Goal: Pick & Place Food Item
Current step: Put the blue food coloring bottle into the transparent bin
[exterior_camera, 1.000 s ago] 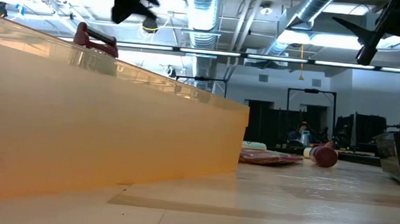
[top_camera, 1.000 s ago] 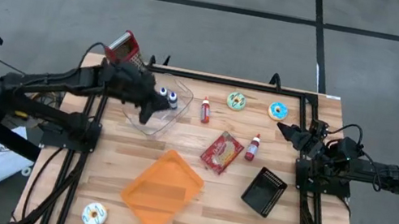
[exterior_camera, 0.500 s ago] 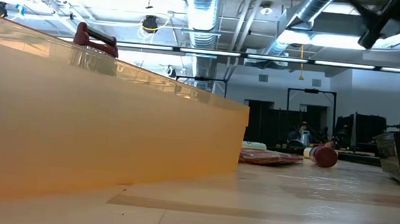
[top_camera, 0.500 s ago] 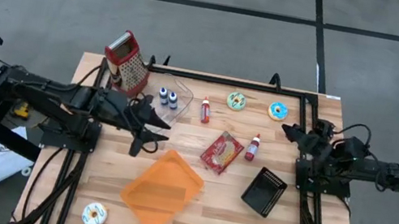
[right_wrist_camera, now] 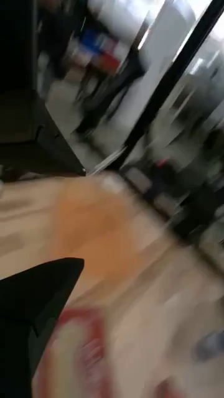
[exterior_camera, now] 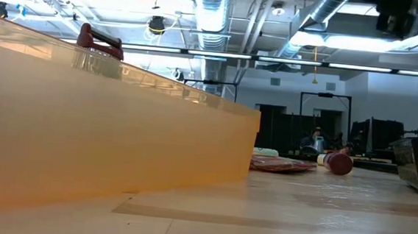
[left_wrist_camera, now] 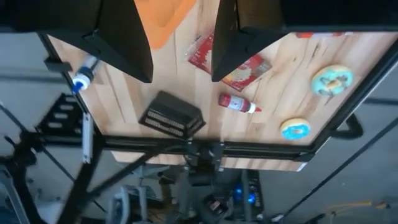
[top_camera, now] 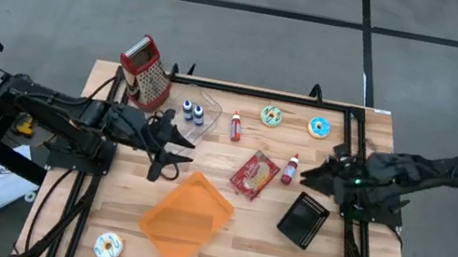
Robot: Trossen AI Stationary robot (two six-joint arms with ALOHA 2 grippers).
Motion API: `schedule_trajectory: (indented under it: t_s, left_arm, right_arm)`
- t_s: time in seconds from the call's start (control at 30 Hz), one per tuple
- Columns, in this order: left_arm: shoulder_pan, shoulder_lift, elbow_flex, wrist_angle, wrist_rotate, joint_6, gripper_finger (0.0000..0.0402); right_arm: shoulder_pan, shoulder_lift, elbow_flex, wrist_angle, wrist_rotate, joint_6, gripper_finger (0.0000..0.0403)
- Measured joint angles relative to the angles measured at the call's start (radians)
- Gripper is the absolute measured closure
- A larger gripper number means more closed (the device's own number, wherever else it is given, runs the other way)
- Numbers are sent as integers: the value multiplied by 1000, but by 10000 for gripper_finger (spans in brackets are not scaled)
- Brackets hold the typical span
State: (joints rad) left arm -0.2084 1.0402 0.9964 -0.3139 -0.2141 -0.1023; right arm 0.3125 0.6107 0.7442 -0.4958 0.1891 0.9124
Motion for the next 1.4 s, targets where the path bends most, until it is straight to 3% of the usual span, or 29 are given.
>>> schedule_trajectory:
  t_s: [0.23, 0.5, 0.87, 1.13, 1.4]
  left_arm:
    - [-92, 94, 68, -24, 17, 59, 242]
    - [-213, 276, 212, -15, 23, 129, 242]
    - [-338, 628, 488, -3, -215, 109, 224]
    - [-385, 842, 665, -6, -214, 37, 224]
    - [-366, 984, 807, -11, -115, 35, 204]
  right_arm:
    - [90, 97, 29, -24, 48, 114, 187]
    - [221, 124, 29, -85, 121, 254, 187]
    - [342, 122, 29, -140, 149, 258, 187]
    - [406, 122, 29, -199, 153, 217, 187]
    - [435, 122, 29, -198, 189, 206, 187]
